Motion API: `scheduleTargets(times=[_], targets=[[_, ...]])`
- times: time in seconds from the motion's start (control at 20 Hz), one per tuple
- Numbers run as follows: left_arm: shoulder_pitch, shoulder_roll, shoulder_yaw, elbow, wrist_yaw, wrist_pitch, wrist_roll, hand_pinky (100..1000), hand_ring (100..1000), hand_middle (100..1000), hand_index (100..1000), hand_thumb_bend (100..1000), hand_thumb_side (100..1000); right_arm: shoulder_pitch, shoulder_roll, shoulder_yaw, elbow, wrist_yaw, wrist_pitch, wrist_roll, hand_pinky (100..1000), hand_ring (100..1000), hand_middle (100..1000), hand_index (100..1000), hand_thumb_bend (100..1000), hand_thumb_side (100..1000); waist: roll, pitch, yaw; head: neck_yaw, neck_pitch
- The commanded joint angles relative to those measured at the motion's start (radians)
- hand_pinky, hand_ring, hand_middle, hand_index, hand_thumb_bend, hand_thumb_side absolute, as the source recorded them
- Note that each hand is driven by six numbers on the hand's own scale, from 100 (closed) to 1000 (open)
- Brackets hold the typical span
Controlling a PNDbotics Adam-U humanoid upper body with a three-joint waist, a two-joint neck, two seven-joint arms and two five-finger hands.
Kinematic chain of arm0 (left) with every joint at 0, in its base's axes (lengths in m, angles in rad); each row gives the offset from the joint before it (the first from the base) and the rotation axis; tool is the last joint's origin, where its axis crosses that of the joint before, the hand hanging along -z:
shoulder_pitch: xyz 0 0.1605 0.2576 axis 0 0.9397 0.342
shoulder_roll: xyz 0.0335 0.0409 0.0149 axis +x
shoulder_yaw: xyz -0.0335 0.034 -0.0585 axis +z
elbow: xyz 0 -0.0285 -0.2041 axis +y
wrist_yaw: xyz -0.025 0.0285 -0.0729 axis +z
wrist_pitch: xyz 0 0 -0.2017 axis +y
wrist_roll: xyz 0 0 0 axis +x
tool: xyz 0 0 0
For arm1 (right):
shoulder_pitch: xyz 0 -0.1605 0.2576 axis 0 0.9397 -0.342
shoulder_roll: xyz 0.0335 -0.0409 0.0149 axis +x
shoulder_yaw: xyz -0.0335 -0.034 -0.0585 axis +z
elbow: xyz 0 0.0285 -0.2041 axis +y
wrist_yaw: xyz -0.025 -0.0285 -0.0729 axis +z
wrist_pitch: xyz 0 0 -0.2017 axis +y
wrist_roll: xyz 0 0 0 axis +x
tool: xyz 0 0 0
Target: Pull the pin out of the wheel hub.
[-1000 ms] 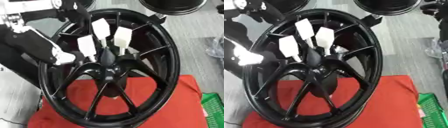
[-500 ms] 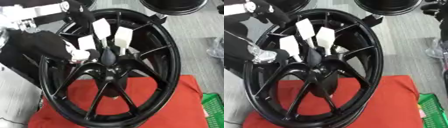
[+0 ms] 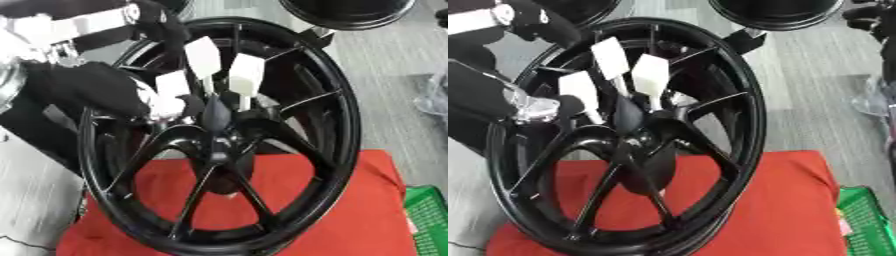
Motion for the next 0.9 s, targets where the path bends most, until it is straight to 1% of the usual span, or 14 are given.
scheduleTargets(times=[0.05,0.25,0.35,0.65,0.9], targets=[[-0.007,0.023,0.011,0.002,-0.013,0.12,-0.111,908,877,776,887,457,479,-0.012,-0.03,0.0,-0.007,0.008,-0.001,0.005,741,627,616,715,100,616,-0.004,-0.018,-0.001,0.003,-0.002],[0.001,0.023,0.01,0.024,-0.023,0.113,-0.109,908,878,776,886,445,475,-0.013,-0.03,0.002,-0.005,0.01,-0.002,0.008,741,628,616,715,100,616,-0.005,-0.017,-0.002,0.005,-0.002],[0.004,0.022,0.01,0.04,-0.029,0.104,-0.106,909,879,776,885,435,460,-0.013,-0.03,0.002,-0.004,0.01,-0.002,0.008,741,628,616,715,100,616,-0.005,-0.016,-0.002,0.006,-0.002],[0.009,0.011,-0.001,0.094,-0.043,0.071,-0.107,914,886,781,883,434,458,-0.015,-0.03,0.004,-0.003,0.01,-0.002,0.01,740,628,617,715,100,617,-0.005,-0.014,-0.005,0.008,-0.001],[0.008,-0.004,-0.012,0.136,-0.055,0.044,-0.125,922,897,795,880,438,480,-0.017,-0.029,0.004,-0.004,0.009,-0.002,0.011,740,628,618,715,100,617,-0.006,-0.013,-0.008,0.011,-0.002]])
